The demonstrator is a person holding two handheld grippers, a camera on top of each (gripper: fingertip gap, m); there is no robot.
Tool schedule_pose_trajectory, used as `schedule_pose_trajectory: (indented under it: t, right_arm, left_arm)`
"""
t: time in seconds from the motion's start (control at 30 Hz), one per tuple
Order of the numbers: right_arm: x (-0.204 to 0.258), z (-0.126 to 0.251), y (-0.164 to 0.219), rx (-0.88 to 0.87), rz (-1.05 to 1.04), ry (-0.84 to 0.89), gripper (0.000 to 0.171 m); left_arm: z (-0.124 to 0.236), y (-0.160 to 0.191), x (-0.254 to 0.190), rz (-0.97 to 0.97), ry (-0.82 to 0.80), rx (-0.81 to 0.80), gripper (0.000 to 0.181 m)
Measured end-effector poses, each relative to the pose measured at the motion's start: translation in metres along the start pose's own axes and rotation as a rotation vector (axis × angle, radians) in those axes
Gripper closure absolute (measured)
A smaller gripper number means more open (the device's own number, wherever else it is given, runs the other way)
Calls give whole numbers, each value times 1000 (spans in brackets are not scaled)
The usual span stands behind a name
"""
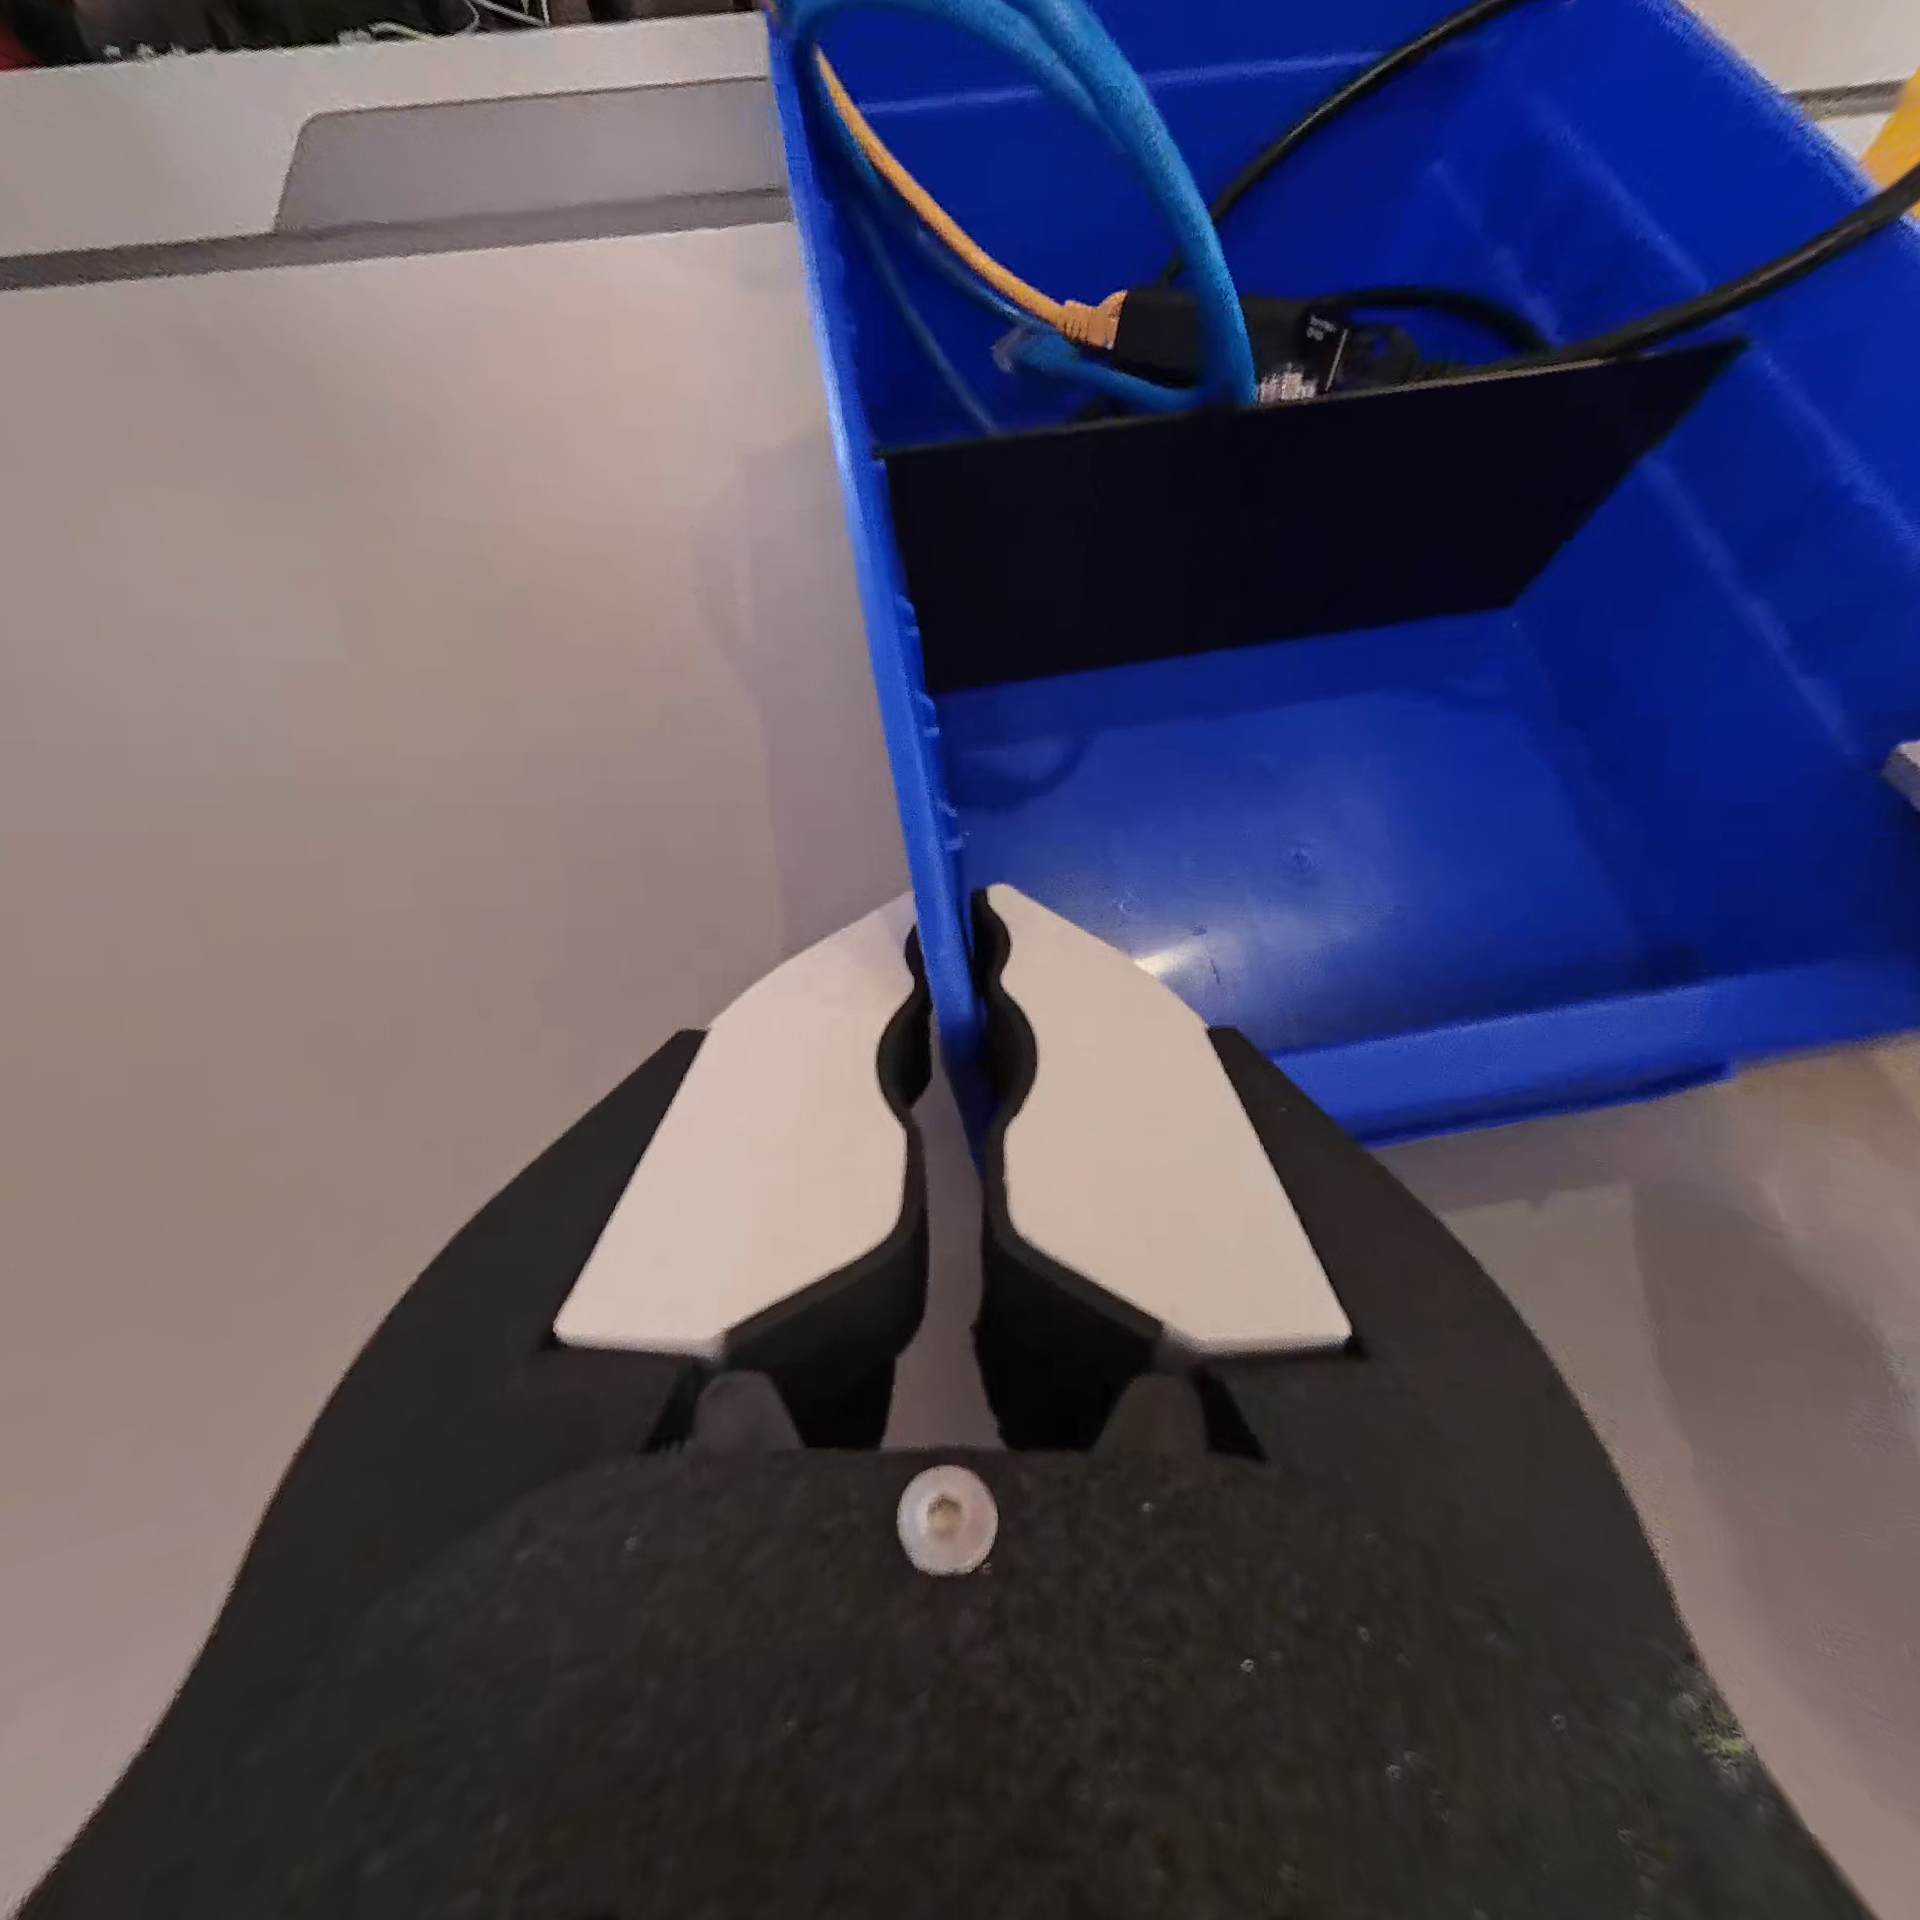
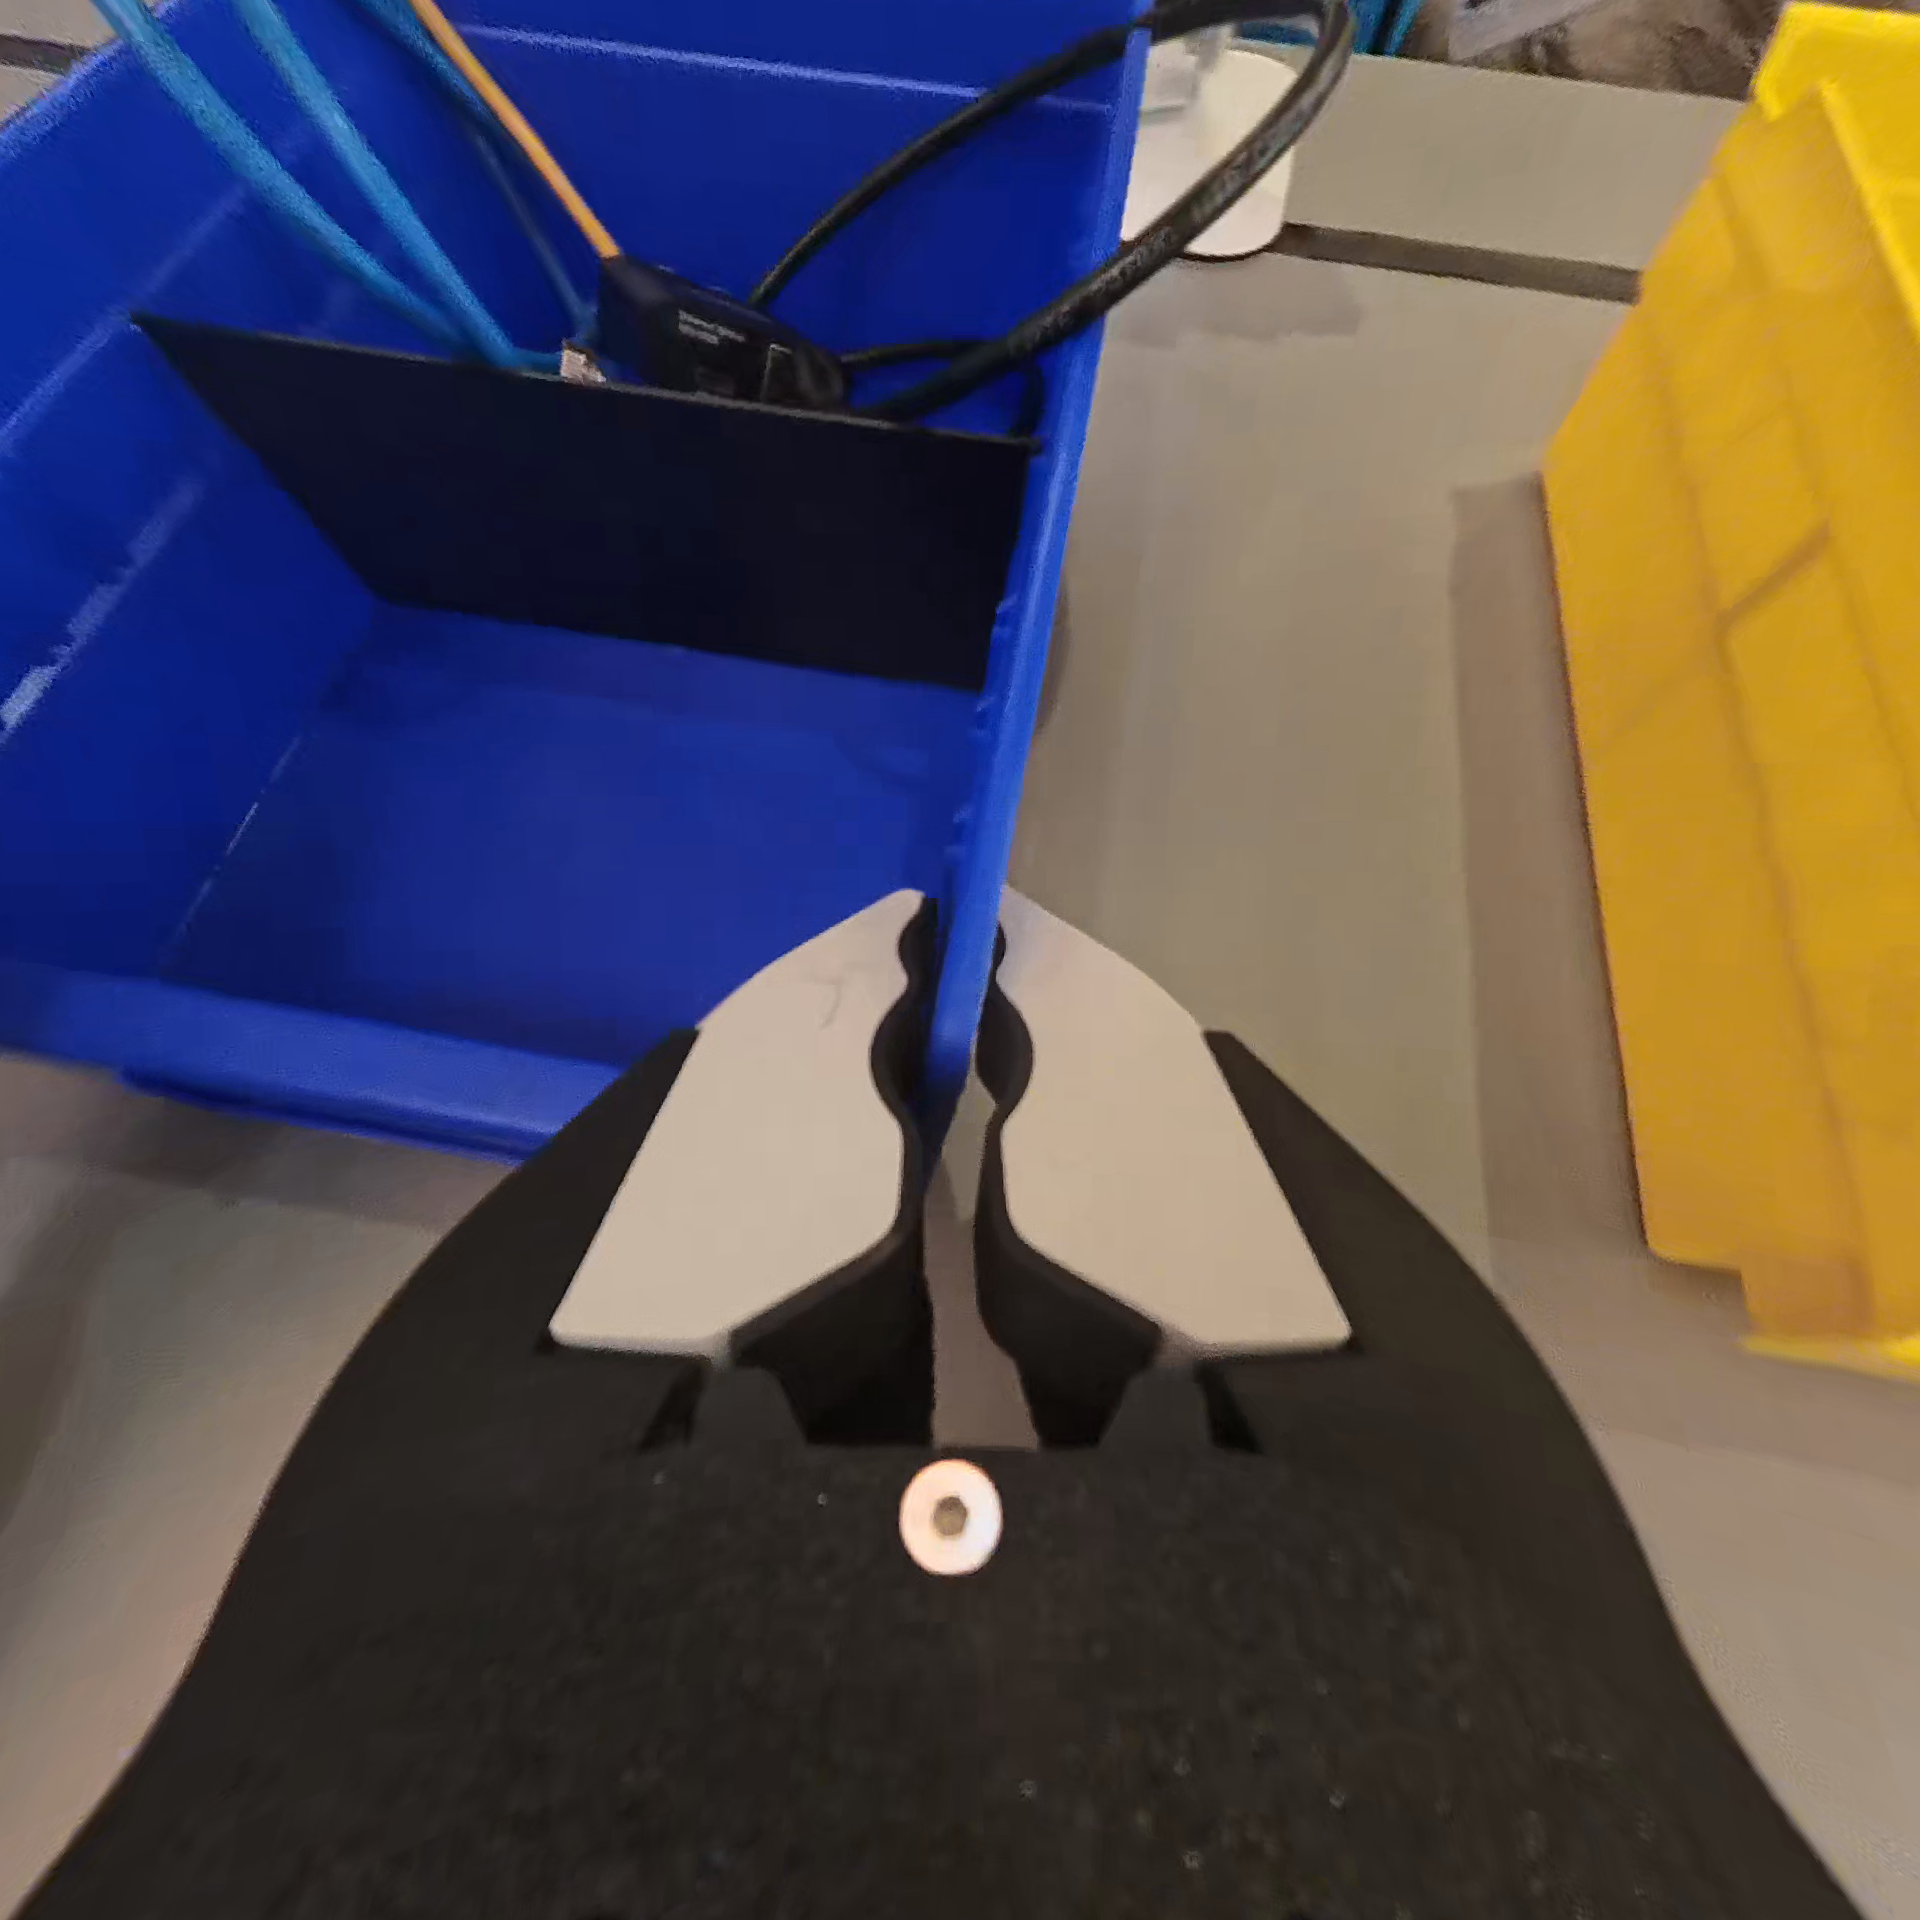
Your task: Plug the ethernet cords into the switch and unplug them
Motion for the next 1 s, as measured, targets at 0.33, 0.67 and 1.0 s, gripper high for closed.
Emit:
schedule_pose_trajectory:
  t: [0.33,0.67,1.0]
  right_arm:
    - [92,25,-43,-118,-19,-58,167]
    - [227,-1,-53,-57,12,-135,166]
    - [248,-11,-34,-53,79,-250,159]
  left_arm:
    - [60,-21,82,-12,-187,-167,178]
    - [76,11,214,90,-199,-95,178]
    - [66,33,232,163,-138,-66,164]
Point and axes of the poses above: each gripper's, where its closed fingertips meet, z back along the fingers, y out of its underside, x = y × z across the jaws, the point moved 4 cm from there along z, back along the fingers, and after that the axes turned 6 degrees about y, right-handed, at the moved point
